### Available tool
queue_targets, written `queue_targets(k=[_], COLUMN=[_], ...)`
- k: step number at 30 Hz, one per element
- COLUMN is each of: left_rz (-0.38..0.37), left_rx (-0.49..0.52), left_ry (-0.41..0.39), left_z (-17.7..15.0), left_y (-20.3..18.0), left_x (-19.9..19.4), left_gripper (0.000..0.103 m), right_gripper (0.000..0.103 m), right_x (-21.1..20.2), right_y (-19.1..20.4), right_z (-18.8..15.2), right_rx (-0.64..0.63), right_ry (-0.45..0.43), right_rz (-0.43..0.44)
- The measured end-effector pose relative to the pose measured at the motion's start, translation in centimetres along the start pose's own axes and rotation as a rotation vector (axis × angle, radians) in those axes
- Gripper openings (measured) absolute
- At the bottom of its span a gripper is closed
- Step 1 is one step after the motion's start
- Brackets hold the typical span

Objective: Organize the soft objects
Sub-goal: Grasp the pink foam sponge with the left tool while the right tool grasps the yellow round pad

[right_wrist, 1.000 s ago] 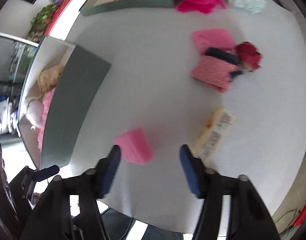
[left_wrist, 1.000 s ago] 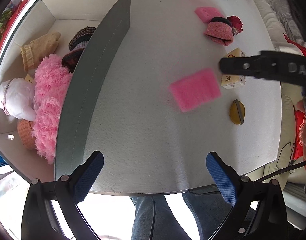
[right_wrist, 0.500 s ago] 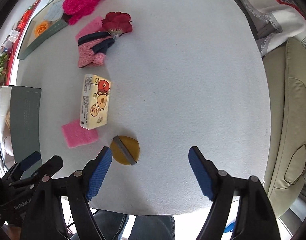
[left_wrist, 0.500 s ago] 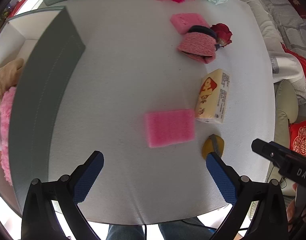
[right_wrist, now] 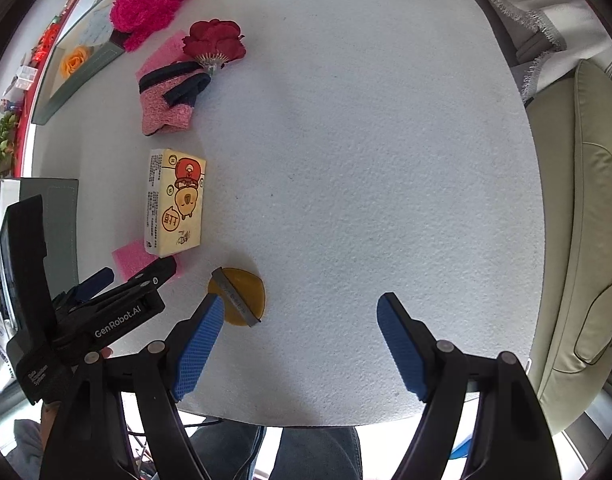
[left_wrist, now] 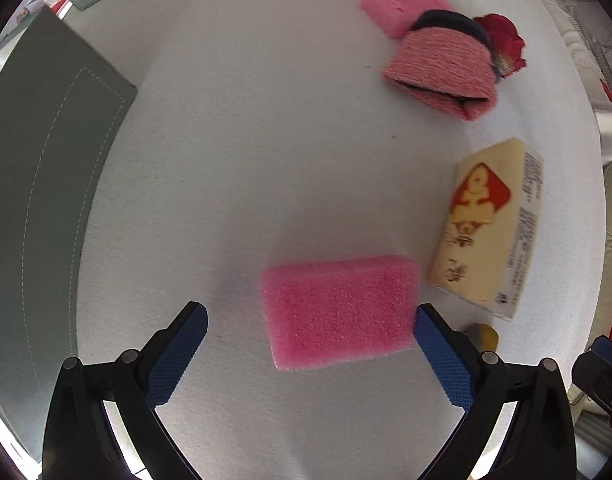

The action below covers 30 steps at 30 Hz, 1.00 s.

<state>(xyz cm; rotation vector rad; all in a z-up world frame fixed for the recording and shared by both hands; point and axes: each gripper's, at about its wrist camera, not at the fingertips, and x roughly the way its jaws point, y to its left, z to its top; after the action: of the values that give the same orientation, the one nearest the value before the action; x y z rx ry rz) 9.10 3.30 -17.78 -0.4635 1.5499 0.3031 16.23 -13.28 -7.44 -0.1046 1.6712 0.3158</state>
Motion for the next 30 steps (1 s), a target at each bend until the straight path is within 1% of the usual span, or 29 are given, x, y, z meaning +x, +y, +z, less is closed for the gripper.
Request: queue_targets(k=[2, 4, 7, 9, 13, 16, 18, 20, 22, 26, 27, 30], left_rz=[-0.017, -0.017, -0.019, 0.0, 0.082, 0.079, 0.08, 0.079, 0.079, 0.078, 0.078, 0.078], left_rx=[-0.025, -0.037, -0.044, -0.042, 0.028, 0.024, 0.022, 0.022, 0.02, 0.022, 0.022, 0.022], left_ry=[0.004, 0.005, 0.02, 0.034, 0.033, 0.03, 0.038, 0.043, 0.039, 0.027, 0.026, 0.025], left_z=[0.2, 0.5, 0.7, 0.8, 0.8, 1.3, 1.5, 1.7, 1.5, 1.1, 0.4, 0.0], left_y=[1.4, 2.0, 2.0, 1.7, 0.1, -0.4, -0.5, 0.1, 0.5, 1.7, 2.0, 1.9], left_x=[0.0, 0.0, 0.2, 0.6, 1.1, 0.9, 0.9, 0.9, 0.9, 1.0, 0.9, 0.9], left_gripper=[0.103, 0.103, 0.103, 0.103, 0.103, 0.103, 0.103, 0.103, 0.103, 0.103, 0.103, 0.103], right_gripper=[0.082, 0.082, 0.083, 0.083, 0.082, 0.082, 0.09, 0.093, 0.103, 0.103, 0.103, 0.103], right_x=[0.2, 0.4, 2.2, 3.6, 6.4, 8.0, 8.3, 8.6, 9.3, 9.4, 9.3, 9.3], right_y=[0.8, 1.3, 2.9, 4.3, 6.8, 7.7, 8.2, 8.6, 9.1, 9.6, 9.4, 9.2], right_z=[0.2, -0.2, -1.0, -1.8, -2.6, -2.4, -2.3, -2.1, -1.8, -1.7, -1.6, -1.7], right_rx=[-0.026, -0.073, -0.185, -0.263, -0.374, -0.396, -0.403, -0.412, -0.423, -0.406, -0.405, -0.406], right_ry=[0.002, -0.002, 0.027, 0.035, 0.045, 0.057, 0.047, 0.042, 0.062, 0.047, 0.041, 0.029], right_rz=[0.002, -0.009, -0.058, -0.094, -0.152, -0.177, -0.188, -0.194, -0.209, -0.203, -0.202, -0.2])
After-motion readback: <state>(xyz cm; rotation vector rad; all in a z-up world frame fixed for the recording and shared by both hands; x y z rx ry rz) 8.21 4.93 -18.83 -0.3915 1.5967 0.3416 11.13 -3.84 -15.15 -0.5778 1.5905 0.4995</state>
